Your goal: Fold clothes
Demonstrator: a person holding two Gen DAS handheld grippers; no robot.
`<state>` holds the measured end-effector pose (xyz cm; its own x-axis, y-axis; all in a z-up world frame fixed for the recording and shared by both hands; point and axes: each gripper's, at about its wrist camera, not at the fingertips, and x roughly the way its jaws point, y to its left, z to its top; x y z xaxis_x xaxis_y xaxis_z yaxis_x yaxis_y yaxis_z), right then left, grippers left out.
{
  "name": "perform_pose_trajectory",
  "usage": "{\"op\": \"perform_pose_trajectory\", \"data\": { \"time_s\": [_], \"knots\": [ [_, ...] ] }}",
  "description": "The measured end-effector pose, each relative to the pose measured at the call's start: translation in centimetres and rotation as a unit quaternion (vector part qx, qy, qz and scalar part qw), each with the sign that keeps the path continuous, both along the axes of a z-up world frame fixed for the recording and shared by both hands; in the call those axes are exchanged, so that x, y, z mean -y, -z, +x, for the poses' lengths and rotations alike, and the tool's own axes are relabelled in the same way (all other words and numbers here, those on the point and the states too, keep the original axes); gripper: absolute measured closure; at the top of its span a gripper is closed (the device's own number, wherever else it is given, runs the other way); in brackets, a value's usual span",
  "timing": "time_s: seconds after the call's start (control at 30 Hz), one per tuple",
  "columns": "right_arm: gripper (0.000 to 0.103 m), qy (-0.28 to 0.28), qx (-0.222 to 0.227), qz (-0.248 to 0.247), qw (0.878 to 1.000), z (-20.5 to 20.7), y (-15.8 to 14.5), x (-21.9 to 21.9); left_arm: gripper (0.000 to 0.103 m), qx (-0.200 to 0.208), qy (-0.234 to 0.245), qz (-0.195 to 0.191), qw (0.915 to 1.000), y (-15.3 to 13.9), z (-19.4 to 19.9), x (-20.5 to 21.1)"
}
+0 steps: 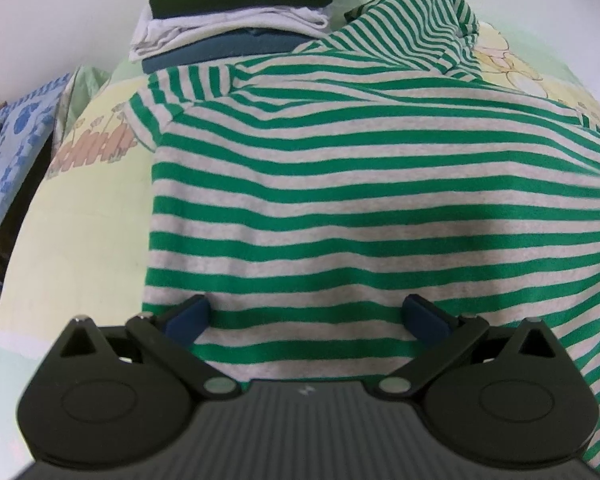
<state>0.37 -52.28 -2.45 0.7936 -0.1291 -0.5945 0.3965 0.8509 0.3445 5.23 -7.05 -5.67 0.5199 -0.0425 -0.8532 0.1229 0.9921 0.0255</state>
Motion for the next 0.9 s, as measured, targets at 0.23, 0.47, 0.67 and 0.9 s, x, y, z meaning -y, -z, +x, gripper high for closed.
{"op": "perform_pose_trajectory", "data": {
  "time_s": [0.23, 0.47, 0.67, 0.9],
  "knots": [
    [0.097, -0.014, -0.059, -0.046, 0.997, 1.6, 3.0, -1.2, 0.001, 0.008, 0.015, 0.0, 0.9999, 0.0, -0.1, -0.1],
    [0.08, -0.026, 0.002, -0.122, 0.992, -4.1, -0.1, -4.9, 0.001, 0.062, 0.056, 0.029, 0.9961, -1.6, -2.5, -1.1],
    [0.03, -0.062, 0.031, -0.216, 0.974, -12.5, -1.9, -11.6, 0.001, 0.078, 0.066, 0.052, 0.9934, -2.8, -6.6, -4.0],
    [0.073, -0.118, -0.072, -0.184, 0.973, -17.9, -1.1, -14.3, 0.001, 0.06, 0.097, 0.088, 0.9896, -2.2, -12.0, -7.2]
  ]
}}
